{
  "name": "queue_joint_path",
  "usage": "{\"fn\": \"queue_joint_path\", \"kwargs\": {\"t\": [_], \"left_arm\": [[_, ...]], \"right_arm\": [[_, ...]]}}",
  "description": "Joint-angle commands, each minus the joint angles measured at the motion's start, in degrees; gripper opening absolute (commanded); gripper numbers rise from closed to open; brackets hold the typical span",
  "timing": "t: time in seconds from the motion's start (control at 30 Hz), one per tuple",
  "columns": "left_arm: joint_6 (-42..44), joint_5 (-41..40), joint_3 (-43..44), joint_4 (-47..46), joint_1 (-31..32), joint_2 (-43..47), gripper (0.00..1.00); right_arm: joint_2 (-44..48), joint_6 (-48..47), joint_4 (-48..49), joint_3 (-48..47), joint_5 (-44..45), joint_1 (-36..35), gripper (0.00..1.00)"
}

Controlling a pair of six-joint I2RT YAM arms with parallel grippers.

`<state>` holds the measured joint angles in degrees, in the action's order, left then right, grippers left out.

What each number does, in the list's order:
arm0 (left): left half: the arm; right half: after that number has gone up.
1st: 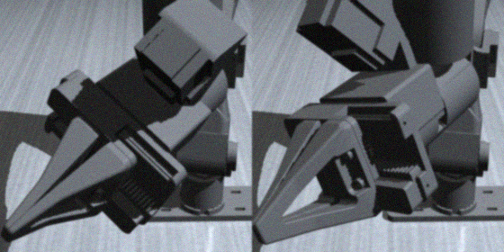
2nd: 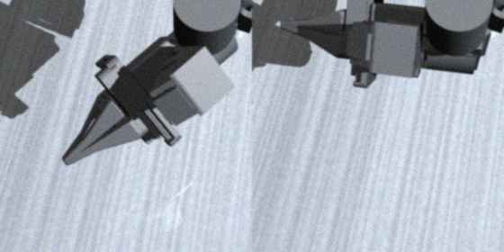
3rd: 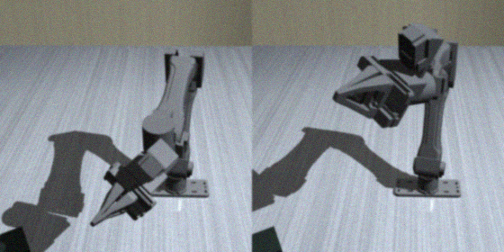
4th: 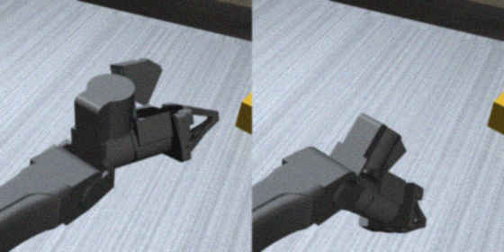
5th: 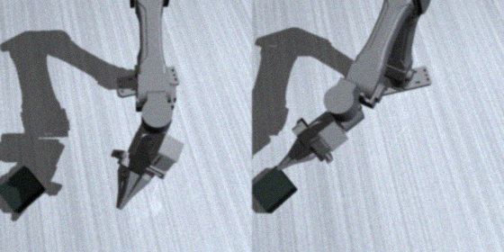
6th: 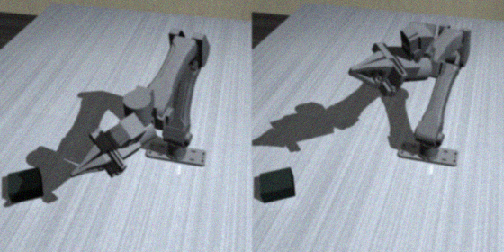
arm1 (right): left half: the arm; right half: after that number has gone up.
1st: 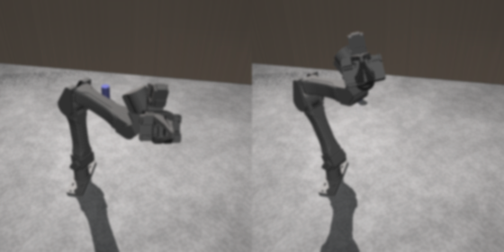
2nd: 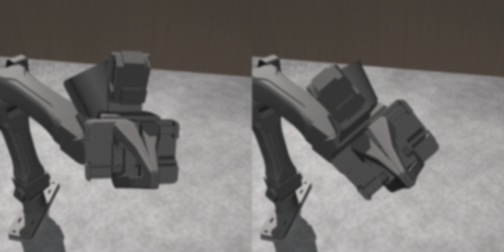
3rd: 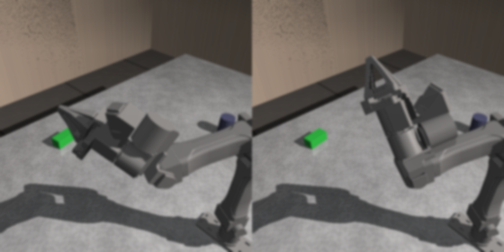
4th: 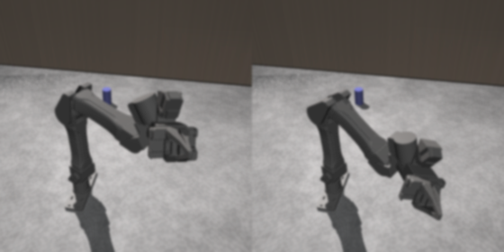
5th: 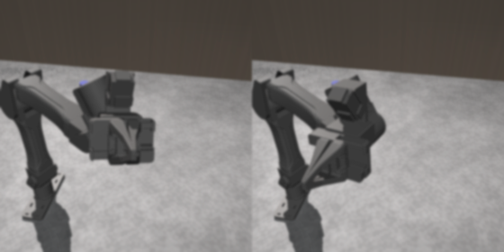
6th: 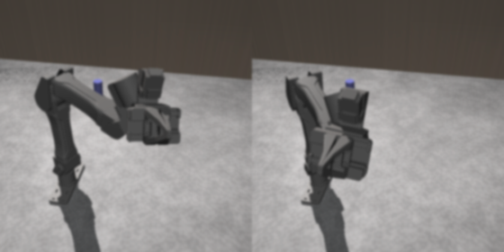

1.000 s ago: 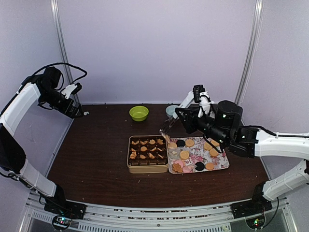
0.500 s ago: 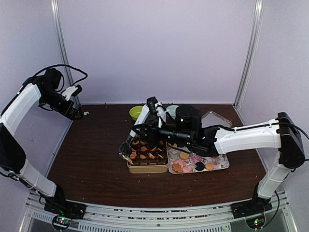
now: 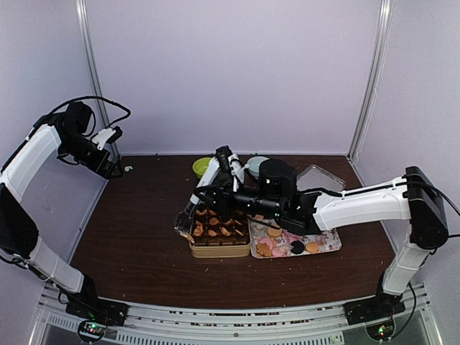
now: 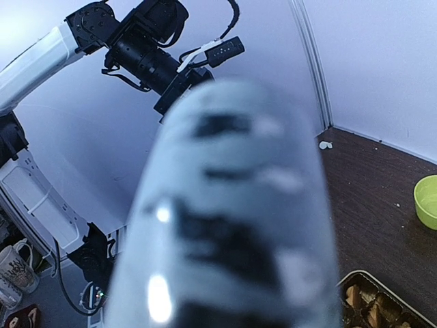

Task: Pack the cookies
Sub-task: Place the fake cookies in the empty pocket of the box.

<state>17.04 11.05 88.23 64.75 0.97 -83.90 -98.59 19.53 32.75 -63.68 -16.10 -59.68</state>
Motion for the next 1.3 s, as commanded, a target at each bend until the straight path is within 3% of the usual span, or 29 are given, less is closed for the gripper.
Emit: {"fn": "queue_joint_path", "kwargs": {"t": [0.0, 0.73, 0.83, 0.97, 1.1, 1.27], "left_arm": [[0.8, -0.3, 0.1, -0.4, 0.3, 1.4, 0.98], [0.7, -0.1, 0.7, 0.0, 0.3, 1.5, 0.98], [0.7, -0.1, 0.8, 0.1, 0.3, 1.6, 0.98], [0.7, 0.0, 0.7, 0.1, 0.3, 1.7, 0.98], [0.6, 0.5, 0.6, 0.1, 0.3, 1.6, 0.98], [0.6, 0.5, 0.8, 0.1, 0.3, 1.6, 0.98]], "right_arm": [[-1.2, -1.3, 4.9, 1.0, 1.6, 0.7, 0.00], [-2.0, -3.3, 10.3, 8.3, 5.1, 2.0, 0.02], [-1.5, -2.7, 9.8, 8.5, 4.8, 2.1, 0.12], [0.9, -2.2, 8.5, 9.4, 4.9, 2.3, 0.37], [3.2, -1.3, 8.4, 10.0, 4.7, 3.0, 0.43], [4.8, 0.0, 7.7, 9.9, 4.3, 3.9, 0.41]]}}
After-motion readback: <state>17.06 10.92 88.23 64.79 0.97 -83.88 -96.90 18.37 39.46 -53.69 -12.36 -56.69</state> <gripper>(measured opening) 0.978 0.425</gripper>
